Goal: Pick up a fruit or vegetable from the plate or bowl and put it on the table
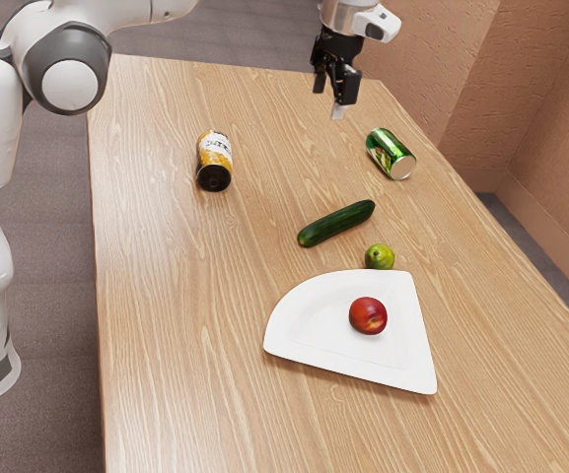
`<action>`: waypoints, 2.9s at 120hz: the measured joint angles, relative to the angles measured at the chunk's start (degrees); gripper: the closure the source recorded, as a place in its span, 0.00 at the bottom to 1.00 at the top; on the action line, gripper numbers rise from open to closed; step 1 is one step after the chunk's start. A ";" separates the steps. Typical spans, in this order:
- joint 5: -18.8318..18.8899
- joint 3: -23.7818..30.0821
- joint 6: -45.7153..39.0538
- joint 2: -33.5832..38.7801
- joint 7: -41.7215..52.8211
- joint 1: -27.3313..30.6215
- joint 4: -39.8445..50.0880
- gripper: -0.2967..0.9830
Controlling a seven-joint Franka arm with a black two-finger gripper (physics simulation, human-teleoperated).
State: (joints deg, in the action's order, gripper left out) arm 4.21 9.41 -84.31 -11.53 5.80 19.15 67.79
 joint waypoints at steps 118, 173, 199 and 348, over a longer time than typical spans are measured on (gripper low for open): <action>-0.66 0.52 0.92 -2.81 0.33 -20.72 3.92 0.23; -9.16 0.13 -10.35 -1.72 0.21 -28.72 18.67 0.23; -9.03 -0.35 -15.52 -5.85 0.75 -25.20 16.80 0.23; -4.98 -1.30 -17.39 -9.89 3.91 -24.53 17.65 0.23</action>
State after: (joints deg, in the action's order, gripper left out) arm -0.76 8.11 -101.70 -21.41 9.72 -5.38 85.45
